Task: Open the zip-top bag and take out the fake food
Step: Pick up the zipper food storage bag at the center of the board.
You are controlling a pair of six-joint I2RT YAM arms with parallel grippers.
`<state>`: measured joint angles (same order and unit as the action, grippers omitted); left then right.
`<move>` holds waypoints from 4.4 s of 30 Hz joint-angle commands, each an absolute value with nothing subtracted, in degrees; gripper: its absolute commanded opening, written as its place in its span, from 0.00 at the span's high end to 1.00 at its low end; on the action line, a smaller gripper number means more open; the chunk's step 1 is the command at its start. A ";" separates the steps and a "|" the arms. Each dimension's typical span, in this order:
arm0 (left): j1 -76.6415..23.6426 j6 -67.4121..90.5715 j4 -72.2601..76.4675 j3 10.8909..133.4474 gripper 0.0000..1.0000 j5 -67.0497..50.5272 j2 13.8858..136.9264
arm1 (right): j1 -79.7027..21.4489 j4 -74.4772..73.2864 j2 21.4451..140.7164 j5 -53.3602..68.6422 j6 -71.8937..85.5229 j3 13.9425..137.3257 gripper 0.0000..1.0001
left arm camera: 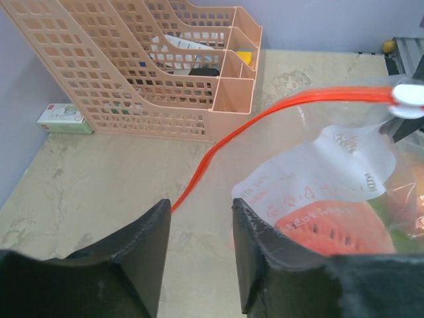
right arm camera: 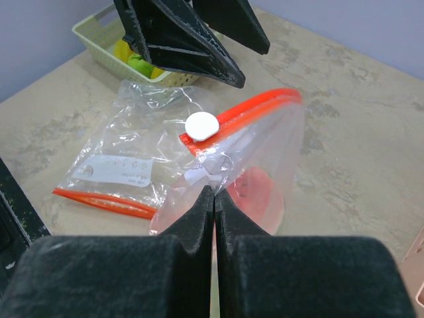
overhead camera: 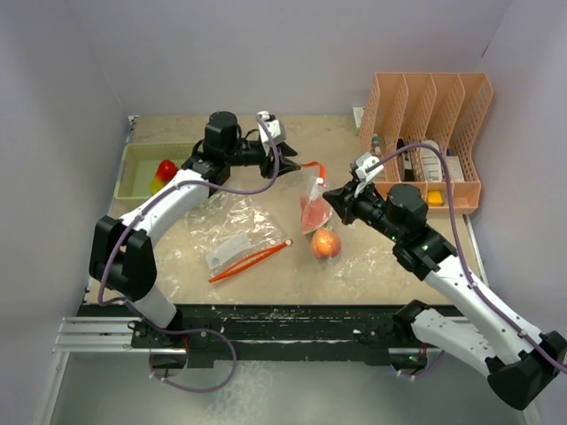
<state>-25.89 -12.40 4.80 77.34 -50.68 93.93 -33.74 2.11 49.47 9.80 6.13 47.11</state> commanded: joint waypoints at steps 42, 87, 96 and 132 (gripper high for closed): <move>-36.16 -23.80 9.26 80.30 1.00 -61.84 91.39 | -33.75 -2.19 48.71 9.83 5.66 51.74 1.00; -35.17 -13.71 11.09 76.98 0.04 -33.18 83.15 | -43.52 -2.16 56.01 -6.75 5.10 59.01 1.00; -25.32 -10.66 19.06 71.78 0.01 -55.50 82.20 | -32.54 -7.01 54.79 21.37 -3.17 61.91 1.00; -28.05 1.73 32.21 76.12 0.71 -92.25 94.40 | -28.54 -19.51 65.18 45.65 -13.83 74.03 1.00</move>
<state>-26.26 0.36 29.80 73.97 -87.77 93.32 -28.82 -20.91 65.43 44.58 -13.52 71.16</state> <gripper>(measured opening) 0.390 0.005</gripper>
